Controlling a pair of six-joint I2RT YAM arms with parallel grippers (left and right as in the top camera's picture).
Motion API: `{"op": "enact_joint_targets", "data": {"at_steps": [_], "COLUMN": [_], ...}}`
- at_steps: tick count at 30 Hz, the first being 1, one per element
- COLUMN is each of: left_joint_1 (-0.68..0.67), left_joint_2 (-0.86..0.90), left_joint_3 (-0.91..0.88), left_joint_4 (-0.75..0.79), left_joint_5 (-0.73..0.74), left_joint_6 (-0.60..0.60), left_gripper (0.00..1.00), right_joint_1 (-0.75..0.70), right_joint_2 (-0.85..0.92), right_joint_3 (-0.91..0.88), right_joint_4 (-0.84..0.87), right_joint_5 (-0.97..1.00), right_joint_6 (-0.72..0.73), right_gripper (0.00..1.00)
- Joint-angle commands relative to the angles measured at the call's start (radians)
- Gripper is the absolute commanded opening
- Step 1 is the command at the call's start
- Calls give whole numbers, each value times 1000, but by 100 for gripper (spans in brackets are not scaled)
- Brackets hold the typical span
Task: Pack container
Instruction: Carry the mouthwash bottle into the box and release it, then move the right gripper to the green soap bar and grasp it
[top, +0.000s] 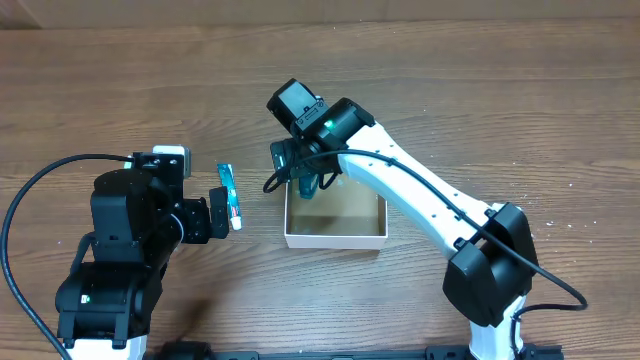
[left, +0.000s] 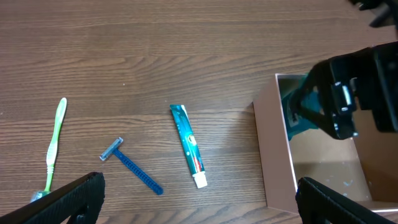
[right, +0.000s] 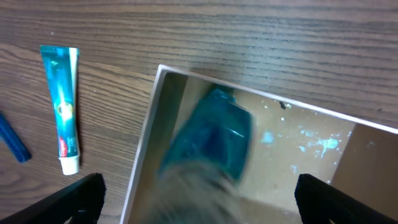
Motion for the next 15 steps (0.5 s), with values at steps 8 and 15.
{"op": "enact_joint_targets", "data": {"at_steps": [8,15], "left_joint_1": [-1,-1], "left_joint_2": [-5,-5], "left_joint_3": [27,27], "left_joint_4": [1,2], "left_joint_5": [-5,-5], "left_joint_6": [12,12], "left_gripper": [100,100], "right_joint_1": [-366,-908], "right_joint_2": [-495,-505], "right_joint_3": [79,-84], "right_joint_4": [-171,-316], "right_joint_5": [67,-30], "right_joint_6": [109,29], "right_gripper": [100,100]}}
